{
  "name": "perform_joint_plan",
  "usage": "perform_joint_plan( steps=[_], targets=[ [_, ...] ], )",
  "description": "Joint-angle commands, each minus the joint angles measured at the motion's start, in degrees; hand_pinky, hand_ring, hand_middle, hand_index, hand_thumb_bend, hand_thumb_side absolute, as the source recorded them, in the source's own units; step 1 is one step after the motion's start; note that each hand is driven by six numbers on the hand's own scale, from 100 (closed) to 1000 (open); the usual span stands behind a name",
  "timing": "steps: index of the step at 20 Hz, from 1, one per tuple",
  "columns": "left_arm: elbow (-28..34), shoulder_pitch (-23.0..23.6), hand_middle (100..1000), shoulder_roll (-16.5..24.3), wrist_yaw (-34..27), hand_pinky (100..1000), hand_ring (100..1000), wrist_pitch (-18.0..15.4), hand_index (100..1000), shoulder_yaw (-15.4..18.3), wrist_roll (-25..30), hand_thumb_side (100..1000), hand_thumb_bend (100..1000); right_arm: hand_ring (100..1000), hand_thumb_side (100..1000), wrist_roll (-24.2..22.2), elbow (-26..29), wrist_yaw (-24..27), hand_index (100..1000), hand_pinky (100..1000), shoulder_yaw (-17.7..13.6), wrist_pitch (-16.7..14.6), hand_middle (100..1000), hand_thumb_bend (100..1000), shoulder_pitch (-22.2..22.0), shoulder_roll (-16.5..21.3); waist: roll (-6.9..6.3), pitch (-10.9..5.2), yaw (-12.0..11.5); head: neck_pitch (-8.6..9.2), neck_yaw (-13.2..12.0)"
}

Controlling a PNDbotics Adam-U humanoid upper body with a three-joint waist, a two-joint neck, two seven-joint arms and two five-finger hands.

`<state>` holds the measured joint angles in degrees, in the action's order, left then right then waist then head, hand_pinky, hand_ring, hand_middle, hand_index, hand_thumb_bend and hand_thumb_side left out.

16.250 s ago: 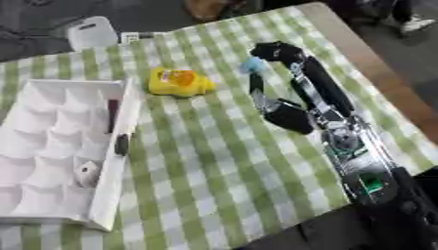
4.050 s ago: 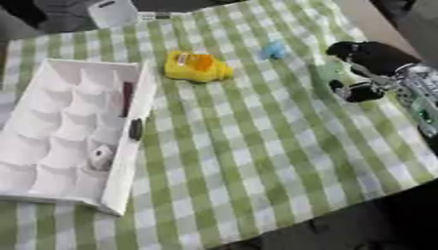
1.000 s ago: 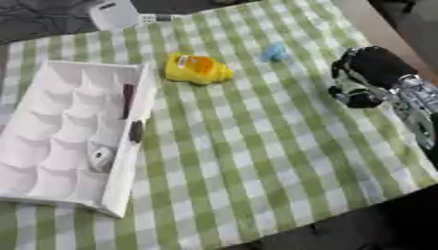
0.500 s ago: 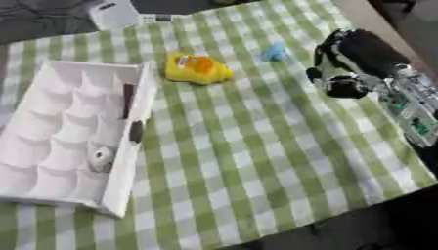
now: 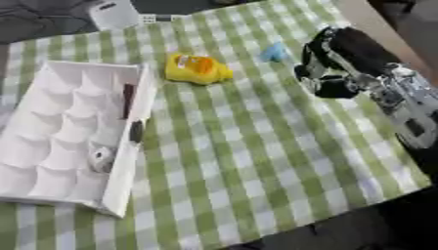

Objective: Pick up objects on the table and place them in the box.

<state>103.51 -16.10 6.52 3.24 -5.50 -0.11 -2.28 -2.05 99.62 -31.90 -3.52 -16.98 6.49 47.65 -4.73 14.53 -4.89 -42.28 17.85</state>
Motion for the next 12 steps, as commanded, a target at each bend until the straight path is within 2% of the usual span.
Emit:
perform_joint_plan(
  steps=[1,7,12],
  targets=[
    [1.08,-0.40,939,0.77,-0.14,769,650,-0.01,860,0.57,-0.31,953,151,291,100,-2.19,4.91,5.39,555,384,-1.39,-1.41,301,100,-0.87,-0.35,0.76,-0.83,0.27,0.07,-0.45],
    [1.16,-0.29,940,0.75,-0.03,769,650,0.04,860,0.70,-0.44,955,153,286,100,-3.95,13.65,13.21,534,372,-3.04,-0.72,292,100,-4.08,-3.31,1.04,-0.61,1.24,-0.25,-1.05],
    [1.18,-0.13,940,0.74,0.07,769,650,0.10,860,0.73,-0.48,955,154,285,100,-4.60,14.94,16.78,529,373,-2.93,-3.86,291,100,-3.20,-2.85,1.48,-0.87,1.12,-0.48,-1.13]
  ],
)
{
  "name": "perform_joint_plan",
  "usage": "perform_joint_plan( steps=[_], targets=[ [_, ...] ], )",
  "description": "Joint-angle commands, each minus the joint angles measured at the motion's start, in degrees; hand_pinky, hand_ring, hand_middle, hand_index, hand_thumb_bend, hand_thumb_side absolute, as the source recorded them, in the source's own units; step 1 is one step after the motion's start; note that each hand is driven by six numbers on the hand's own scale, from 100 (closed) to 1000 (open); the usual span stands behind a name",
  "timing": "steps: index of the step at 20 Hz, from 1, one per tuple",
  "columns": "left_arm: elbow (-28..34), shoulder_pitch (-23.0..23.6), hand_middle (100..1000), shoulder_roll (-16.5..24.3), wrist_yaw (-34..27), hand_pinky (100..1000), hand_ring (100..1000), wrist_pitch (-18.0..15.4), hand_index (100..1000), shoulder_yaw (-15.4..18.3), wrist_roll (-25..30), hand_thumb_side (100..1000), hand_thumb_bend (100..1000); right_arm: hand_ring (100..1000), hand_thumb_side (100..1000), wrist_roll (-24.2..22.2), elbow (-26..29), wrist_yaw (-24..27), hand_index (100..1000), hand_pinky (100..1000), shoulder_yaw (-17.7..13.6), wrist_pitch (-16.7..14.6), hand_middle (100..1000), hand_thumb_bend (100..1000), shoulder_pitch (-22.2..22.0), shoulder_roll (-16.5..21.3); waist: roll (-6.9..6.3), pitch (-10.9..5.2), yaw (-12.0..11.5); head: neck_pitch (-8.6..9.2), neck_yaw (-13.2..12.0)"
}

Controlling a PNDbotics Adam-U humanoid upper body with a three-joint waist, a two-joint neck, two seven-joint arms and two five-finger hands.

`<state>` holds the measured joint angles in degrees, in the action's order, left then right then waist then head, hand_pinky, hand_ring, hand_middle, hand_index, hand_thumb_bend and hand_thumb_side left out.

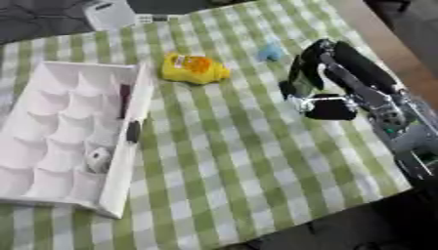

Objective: Pick up objects on the table and place them in the box.

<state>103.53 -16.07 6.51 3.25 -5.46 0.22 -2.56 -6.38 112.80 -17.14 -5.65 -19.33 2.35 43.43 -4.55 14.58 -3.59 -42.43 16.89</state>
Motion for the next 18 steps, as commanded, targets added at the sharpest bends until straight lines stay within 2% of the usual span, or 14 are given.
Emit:
perform_joint_plan(
  steps=[1,8,18],
  targets=[
    [1.15,-0.13,940,0.76,0.06,769,650,0.07,860,0.42,-0.22,954,154,284,100,-0.32,1.77,2.66,528,372,-0.71,-2.14,290,100,1.23,1.63,1.36,-0.99,-0.25,-0.36,-0.18],
    [1.12,0.07,940,0.73,0.04,769,651,0.10,860,0.24,-0.09,952,155,283,100,-2.05,1.79,6.76,526,371,1.51,-4.82,289,100,5.14,4.36,1.86,-1.73,-1.26,-0.60,0.18],
    [0.94,0.34,940,0.76,-0.21,768,651,0.06,860,-0.34,0.43,951,154,275,100,-7.58,1.79,12.82,518,361,7.73,-1.65,282,100,15.14,7.71,2.08,-2.47,-2.89,-0.28,2.52]
  ],
)
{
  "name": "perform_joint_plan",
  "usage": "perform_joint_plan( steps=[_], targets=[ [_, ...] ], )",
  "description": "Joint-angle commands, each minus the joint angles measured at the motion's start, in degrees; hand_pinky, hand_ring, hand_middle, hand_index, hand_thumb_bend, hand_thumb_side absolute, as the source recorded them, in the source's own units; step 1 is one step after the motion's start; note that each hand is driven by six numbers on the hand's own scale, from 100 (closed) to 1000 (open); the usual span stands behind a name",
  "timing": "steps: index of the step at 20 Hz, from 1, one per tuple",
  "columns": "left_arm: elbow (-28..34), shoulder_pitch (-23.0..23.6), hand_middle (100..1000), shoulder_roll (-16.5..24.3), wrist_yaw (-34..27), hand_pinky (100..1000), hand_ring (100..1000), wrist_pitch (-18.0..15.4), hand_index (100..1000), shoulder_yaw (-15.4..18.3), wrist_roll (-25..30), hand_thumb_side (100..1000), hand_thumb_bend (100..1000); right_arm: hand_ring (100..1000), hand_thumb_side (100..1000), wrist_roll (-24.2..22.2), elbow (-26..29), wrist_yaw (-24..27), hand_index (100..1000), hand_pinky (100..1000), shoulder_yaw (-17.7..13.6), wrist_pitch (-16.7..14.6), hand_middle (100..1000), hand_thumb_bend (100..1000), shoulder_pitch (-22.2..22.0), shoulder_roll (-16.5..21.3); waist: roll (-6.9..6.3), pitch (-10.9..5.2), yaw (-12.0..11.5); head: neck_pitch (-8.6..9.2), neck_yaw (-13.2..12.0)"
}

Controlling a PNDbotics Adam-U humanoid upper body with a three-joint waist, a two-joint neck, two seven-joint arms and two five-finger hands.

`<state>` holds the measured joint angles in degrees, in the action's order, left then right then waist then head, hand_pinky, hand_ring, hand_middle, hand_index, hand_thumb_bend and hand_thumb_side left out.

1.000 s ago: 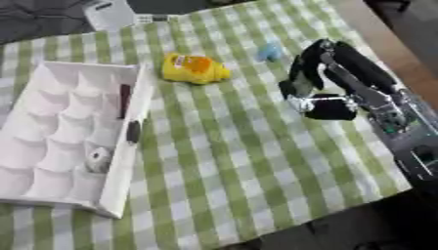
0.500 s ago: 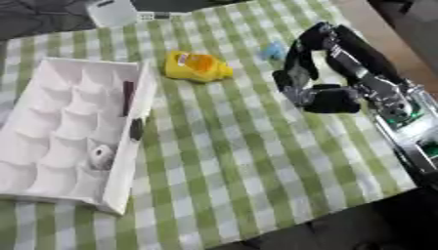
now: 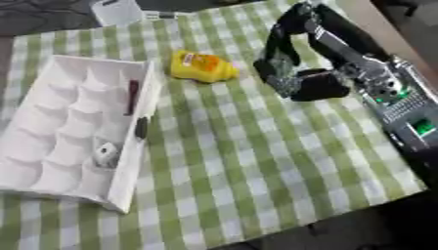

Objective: Pick up objects on the table and place them in the box.

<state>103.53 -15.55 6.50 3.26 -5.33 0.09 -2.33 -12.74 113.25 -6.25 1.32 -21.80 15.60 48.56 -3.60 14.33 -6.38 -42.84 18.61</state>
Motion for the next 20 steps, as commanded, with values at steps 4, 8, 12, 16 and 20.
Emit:
perform_joint_plan(
  steps=[4,8,12,16,20],
  targets=[
    [0.82,-0.10,940,0.80,-0.34,768,650,-0.14,860,-0.51,0.46,951,153,274,100,-3.07,1.17,4.42,516,359,2.65,2.93,281,100,6.17,2.98,1.09,-2.28,-0.57,0.61,2.16],
    [0.69,-0.04,939,0.91,-0.49,767,649,-0.21,859,-0.77,0.61,951,152,272,100,-4.42,-0.95,6.27,513,355,4.41,4.12,279,100,10.94,2.83,1.07,-2.28,-1.06,0.41,2.84],
    [0.63,-0.06,938,0.95,-0.63,767,649,-0.27,859,-1.06,0.85,951,151,271,100,-5.57,-4.56,7.42,511,352,6.12,4.81,278,100,15.21,1.78,1.14,-2.25,-1.65,0.19,3.06],
    [0.63,-0.18,938,1.01,-0.72,767,649,-0.40,859,-1.41,1.21,948,150,269,100,-6.88,-9.25,7.85,506,344,7.90,5.59,275,100,19.00,-0.22,1.08,-2.22,-2.63,0.00,3.55],
    [0.75,-0.37,937,0.96,-0.95,766,649,-0.78,860,-1.74,1.60,945,150,267,100,-8.60,-14.29,7.65,503,339,9.81,5.93,272,100,22.51,-2.80,0.99,-2.14,-3.59,-0.25,4.19]
  ],
)
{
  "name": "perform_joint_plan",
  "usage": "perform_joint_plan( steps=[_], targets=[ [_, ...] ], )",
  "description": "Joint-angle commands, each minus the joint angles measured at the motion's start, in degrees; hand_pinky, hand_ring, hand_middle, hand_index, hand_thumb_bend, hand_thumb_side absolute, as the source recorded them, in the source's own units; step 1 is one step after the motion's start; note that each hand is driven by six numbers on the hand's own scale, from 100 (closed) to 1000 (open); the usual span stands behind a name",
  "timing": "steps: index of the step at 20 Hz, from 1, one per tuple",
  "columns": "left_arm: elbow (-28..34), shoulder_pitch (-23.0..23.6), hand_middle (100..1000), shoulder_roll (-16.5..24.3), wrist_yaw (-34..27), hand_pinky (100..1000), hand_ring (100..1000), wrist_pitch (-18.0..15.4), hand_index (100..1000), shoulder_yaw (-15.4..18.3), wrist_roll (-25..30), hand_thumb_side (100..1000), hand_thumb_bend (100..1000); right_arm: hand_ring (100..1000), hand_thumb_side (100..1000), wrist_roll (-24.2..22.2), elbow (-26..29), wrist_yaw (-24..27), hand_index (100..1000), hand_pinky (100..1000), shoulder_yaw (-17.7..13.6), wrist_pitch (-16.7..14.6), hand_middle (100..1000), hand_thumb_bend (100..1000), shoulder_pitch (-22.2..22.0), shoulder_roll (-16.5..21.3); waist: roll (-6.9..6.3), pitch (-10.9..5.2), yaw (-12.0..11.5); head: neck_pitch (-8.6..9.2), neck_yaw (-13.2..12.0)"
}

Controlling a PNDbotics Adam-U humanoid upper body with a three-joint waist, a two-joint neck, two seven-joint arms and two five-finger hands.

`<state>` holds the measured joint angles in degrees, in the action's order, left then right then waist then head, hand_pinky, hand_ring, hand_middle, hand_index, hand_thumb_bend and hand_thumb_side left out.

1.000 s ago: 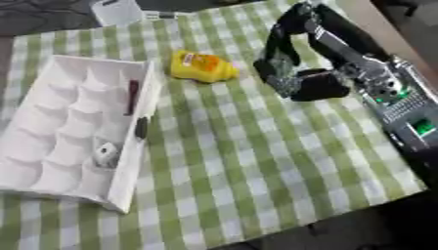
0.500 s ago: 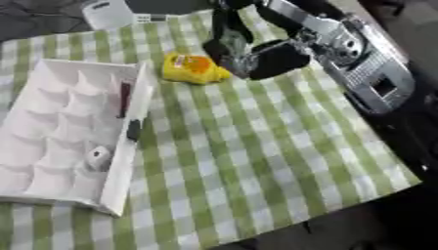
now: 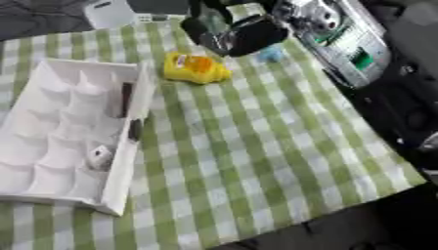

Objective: Pick up objects on the table and place them in the box.

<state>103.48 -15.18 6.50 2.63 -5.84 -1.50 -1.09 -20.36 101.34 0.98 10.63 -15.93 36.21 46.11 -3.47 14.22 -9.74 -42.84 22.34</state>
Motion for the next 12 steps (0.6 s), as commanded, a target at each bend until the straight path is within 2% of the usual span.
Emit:
perform_joint_plan(
  steps=[1,7,12],
  targets=[
    [0.81,-0.80,937,0.93,-0.41,766,649,-0.37,860,-0.24,0.46,945,150,267,100,-1.32,-3.67,0.24,503,339,0.92,0.13,272,100,2.70,-0.97,0.86,-1.97,-0.55,-0.26,0.62],
    [0.80,-1.31,936,0.81,-0.79,765,649,-0.71,860,-0.63,0.79,942,149,266,100,-1.99,-9.36,-1.67,500,336,2.48,-0.29,272,100,5.39,-3.43,0.99,-1.50,-2.99,-0.03,1.10],
    [0.83,-1.80,935,0.61,-1.13,764,647,-0.92,860,-0.91,0.87,940,147,268,111,-0.80,-11.70,-3.32,502,338,3.25,-0.43,273,100,6.39,-4.62,0.91,-1.00,-5.14,0.29,1.18]
  ],
)
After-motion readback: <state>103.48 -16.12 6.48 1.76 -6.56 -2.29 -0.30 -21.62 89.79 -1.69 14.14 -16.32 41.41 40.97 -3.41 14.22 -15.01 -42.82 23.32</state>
